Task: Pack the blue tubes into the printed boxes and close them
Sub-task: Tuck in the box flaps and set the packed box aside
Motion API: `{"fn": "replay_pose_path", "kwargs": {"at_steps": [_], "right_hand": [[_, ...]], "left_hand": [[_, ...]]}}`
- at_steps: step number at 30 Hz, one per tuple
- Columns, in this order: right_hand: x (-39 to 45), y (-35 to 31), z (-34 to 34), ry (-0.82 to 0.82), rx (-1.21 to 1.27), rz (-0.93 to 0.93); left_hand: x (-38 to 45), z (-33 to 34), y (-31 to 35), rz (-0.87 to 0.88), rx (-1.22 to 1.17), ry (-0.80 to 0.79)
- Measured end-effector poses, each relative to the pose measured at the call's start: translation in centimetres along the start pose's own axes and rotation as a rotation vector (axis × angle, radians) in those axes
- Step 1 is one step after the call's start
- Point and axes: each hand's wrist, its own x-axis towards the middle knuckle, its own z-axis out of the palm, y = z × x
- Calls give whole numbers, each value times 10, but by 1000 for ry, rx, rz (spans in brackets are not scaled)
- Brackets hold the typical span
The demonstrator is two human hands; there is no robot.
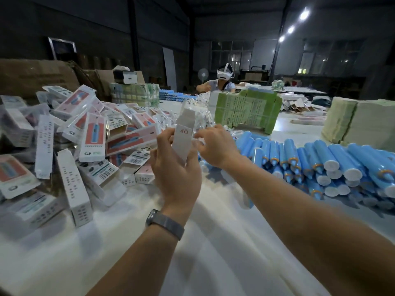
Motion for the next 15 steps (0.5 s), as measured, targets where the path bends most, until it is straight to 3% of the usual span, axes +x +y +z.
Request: {"fn": "replay_pose_path", "kwargs": {"at_steps": [4, 7, 15], "right_hand": [[41, 7, 23, -287, -251, 118], [53, 12, 45, -410, -270, 167], [57, 9, 52, -206, -279, 66]], "left_hand": [[0, 0, -3, -76, -44, 16], [0, 0, -4, -99, -75, -3], [-1, 4, -10, -91, -67, -40]]}}
